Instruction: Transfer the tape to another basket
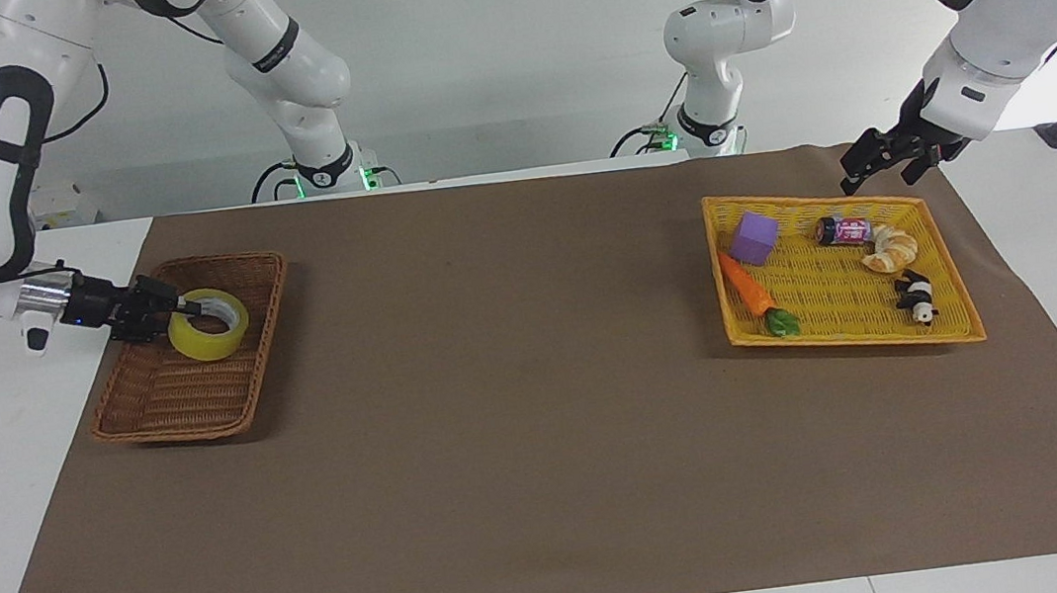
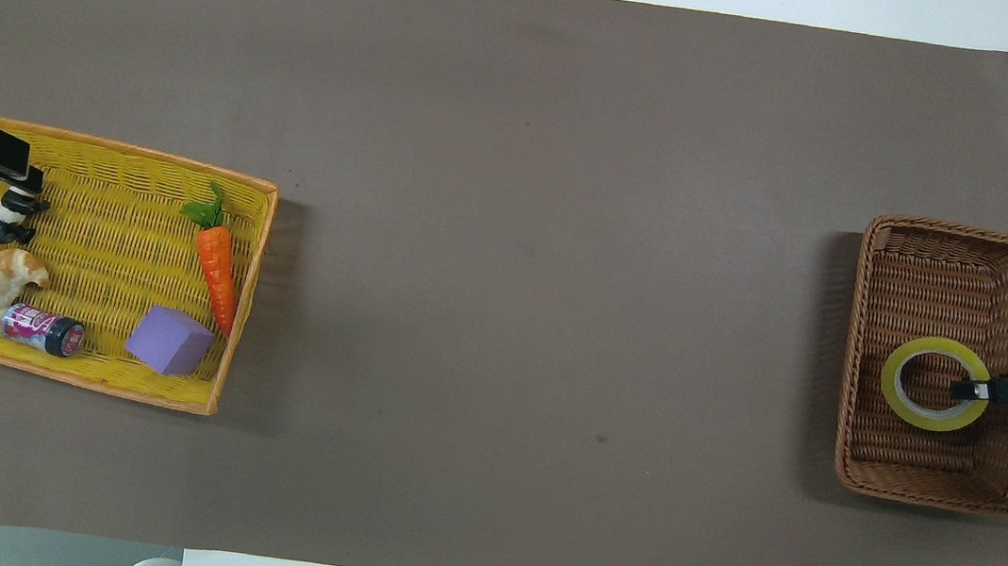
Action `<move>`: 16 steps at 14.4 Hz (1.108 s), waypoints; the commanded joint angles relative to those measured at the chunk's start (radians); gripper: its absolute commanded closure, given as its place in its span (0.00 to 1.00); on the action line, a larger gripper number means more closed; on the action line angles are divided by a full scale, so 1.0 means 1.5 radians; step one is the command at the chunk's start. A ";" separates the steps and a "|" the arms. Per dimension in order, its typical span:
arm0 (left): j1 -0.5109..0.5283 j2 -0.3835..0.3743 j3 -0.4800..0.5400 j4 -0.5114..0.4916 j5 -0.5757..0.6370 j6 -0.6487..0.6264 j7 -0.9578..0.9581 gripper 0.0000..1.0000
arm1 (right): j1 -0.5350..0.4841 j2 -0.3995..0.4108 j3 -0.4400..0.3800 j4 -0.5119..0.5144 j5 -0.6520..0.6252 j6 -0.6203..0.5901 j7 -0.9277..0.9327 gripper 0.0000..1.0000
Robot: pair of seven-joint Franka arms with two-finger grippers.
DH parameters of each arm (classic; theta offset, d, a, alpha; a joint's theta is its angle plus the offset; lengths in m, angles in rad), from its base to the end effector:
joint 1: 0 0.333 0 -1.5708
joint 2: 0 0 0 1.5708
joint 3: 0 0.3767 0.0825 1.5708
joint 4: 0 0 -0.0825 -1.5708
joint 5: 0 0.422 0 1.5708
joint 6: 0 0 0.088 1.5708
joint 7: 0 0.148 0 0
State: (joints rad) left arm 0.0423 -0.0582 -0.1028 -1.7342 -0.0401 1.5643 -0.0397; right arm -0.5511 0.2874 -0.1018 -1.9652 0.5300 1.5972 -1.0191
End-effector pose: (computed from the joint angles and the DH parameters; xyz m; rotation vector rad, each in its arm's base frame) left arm 0.5584 -0.0413 0.5946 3.1080 -0.0284 -0.1767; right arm 0.4886 -0.2788 0.3122 -2.3419 -0.1922 0.0897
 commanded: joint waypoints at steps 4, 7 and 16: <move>-0.042 0.004 0.020 0.010 0.047 -0.037 0.004 0.00 | 0.041 -0.037 0.003 0.040 -0.070 0.021 -0.015 0.00; -0.035 -0.002 0.019 0.004 0.048 -0.039 0.003 0.00 | 0.098 -0.103 0.003 0.050 -0.146 0.054 0.013 0.00; -0.002 -0.008 0.020 -0.008 0.047 -0.031 -0.003 0.00 | 0.256 -0.229 0.011 0.110 -0.308 0.002 0.407 0.00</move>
State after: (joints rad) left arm 0.0359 -0.0572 -0.0695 -1.7346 0.0149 1.5235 -0.0411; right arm -0.1989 -0.0064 -0.0874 -1.7997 0.1311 1.6403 -0.5259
